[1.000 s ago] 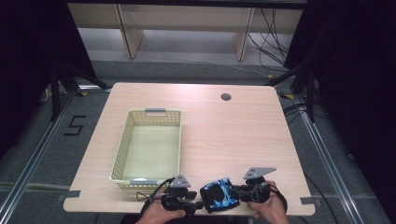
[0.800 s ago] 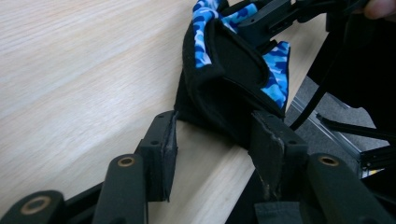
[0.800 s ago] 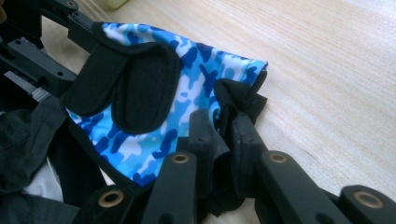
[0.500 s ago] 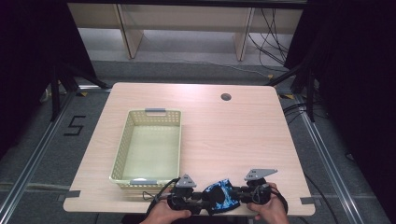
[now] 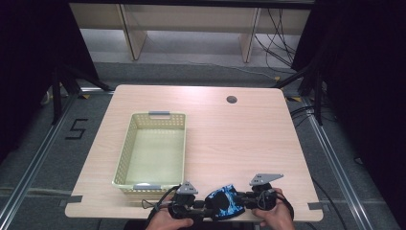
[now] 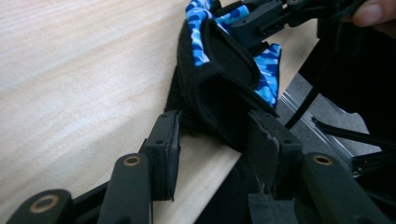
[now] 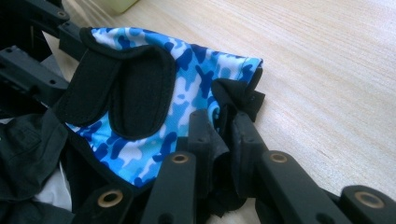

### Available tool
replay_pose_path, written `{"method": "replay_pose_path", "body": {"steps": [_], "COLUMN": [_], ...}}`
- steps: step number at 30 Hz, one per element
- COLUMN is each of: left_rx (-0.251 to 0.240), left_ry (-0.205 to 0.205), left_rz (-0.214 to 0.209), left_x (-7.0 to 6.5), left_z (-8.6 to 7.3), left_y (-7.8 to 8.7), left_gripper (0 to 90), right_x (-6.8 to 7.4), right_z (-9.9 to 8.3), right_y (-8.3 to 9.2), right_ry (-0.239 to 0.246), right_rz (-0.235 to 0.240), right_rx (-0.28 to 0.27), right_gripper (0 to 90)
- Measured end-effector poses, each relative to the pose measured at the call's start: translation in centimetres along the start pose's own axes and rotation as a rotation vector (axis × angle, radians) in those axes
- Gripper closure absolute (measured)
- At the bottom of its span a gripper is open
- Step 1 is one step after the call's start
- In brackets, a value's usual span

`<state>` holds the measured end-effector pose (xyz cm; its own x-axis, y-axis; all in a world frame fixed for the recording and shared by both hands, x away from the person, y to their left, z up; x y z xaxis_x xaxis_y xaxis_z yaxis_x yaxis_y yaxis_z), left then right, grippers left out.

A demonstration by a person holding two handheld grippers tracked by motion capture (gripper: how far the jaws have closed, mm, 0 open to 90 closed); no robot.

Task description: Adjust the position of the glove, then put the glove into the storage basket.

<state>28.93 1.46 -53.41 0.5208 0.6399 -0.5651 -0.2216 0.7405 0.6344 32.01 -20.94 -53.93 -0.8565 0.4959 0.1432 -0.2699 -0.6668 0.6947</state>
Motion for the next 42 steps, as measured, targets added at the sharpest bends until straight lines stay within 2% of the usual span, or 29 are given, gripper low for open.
{"method": "replay_pose_path", "body": {"steps": [2,3,5,6,9,10,12,13,15,18,21,23,24,25,26,28,29,31,32,33,36,38,39,40,41,42], "left_rx": [0.01,0.011,0.011,0.005,0.003,-0.009,-0.008,-0.014,-0.028,-0.041,-0.049,-0.057,-0.066,-0.066,-0.068,-0.081,-0.074,-0.096,-0.102,-0.106,-0.118,-0.129,-0.137,-0.156,-0.156,-0.155], "left_ry": [0.014,0.033,0.035,0.043,0.038,0.04,0.031,0.029,0.006,0.016,-0.004,-0.025,-0.025,-0.025,-0.026,-0.023,-0.032,-0.036,-0.041,-0.041,-0.052,-0.054,-0.058,-0.06,-0.06,-0.067], "left_rz": [0.001,-0.02,-0.017,-0.02,-0.023,-0.004,-0.03,-0.03,-0.032,-0.034,-0.036,-0.03,-0.03,-0.03,-0.03,-0.038,-0.045,-0.037,-0.049,-0.056,-0.062,-0.056,-0.062,-0.069,-0.069,-0.073], "left_x": [0.0,0.2,0.2,0.2,0.0,-0.2,-0.1,-0.1,0.0,0.1,0.1,0.0,0.0,0.0,0.0,0.1,0.1,-0.2,-0.3,-0.4,-0.6,-0.7,-0.9,-1.1,-1.1,-1.2], "left_z": [-0.1,-0.1,0.1,0.2,0.4,0.5,0.6,0.6,0.5,0.6,0.7,0.7,0.8,0.8,0.8,0.9,1.0,1.2,1.2,1.3,1.4,1.5,1.6,1.8,1.8,1.9], "left_y": [-0.3,-0.6,-0.7,-0.8,-1.3,-1.5,-1.7,-1.8,-1.9,-2.0,-2.0,-1.8,-1.8,-1.8,-1.8,-1.7,-1.4,-1.2,-1.0,-0.7,-0.3,0.3,0.6,1.3,1.3,1.7], "left_gripper": [54.2,55.1,54.4,54.4,56.9,56.9,62.3,62.3,68.3,73.0,75.9,79.3,80.6,80.7,80.7,83.9,84.2,84.3,84.4,84.6,84.7,84.7,84.7,84.7,84.7,84.6], "right_x": [0.1,0.1,0.2,0.0,0.1,0.1,0.0,0.0,-0.1,0.0,-0.1,-0.1,0.2,0.2,0.0,-0.1,0.0,0.1,0.2,0.8,1.3,1.2,1.5,2.0,2.0,2.1], "right_z": [0.0,0.0,0.0,0.0,0.1,0.1,0.0,0.0,0.0,0.0,0.0,0.0,0.1,0.1,0.1,0.3,0.4,0.5,0.6,0.9,1.1,1.4,1.7,2.3,2.3,2.9], "right_y": [0.0,0.0,0.0,0.0,-0.1,-0.1,0.0,0.0,0.0,0.0,0.0,0.1,0.2,0.2,0.2,0.4,0.7,0.9,1.1,1.5,2.2,2.4,2.4,2.9,2.9,3.3], "right_ry": [-0.009,-0.01,-0.022,-0.001,0.001,0.001,0.0,0.0,-0.004,-0.004,-0.006,-0.013,-0.051,-0.051,-0.028,-0.023,-0.03,-0.035,-0.043,-0.058,-0.071,-0.036,-0.055,-0.042,-0.042,0.008], "right_rz": [-0.002,-0.002,0.002,0.0,-0.01,-0.01,0.0,0.0,-0.007,-0.006,-0.013,-0.016,-0.008,-0.008,-0.012,-0.03,-0.029,-0.022,-0.029,-0.012,-0.008,-0.013,-0.005,-0.004,-0.004,-0.01], "right_rx": [-0.002,-0.003,-0.002,-0.002,-0.001,-0.001,-0.002,-0.002,-0.005,-0.005,-0.007,-0.007,0.003,0.003,-0.003,-0.012,-0.029,-0.039,-0.054,-0.076,-0.09,-0.132,-0.163,-0.162,-0.162,-0.185], "right_gripper": [81.1,81.0,81.0,81.0,81.0,81.0,80.9,80.9,81.0,81.0,81.0,81.2,81.4,81.4,81.6,81.8,81.9,82.0,82.0,82.1,82.1,82.2,82.2,82.2,82.2,82.3]}}
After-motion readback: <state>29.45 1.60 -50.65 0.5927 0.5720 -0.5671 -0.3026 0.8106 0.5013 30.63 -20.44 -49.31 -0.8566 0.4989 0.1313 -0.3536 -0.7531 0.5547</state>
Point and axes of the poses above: each handheld gripper's, and its own axes: y roughly backward along the jaws, z roughly out of its top, x roughly to its left, the point moved 4 cm from there along -y, roughly forward along the jaws, and after that the axes turned 14 degrees about y, right-handed, at the moved point
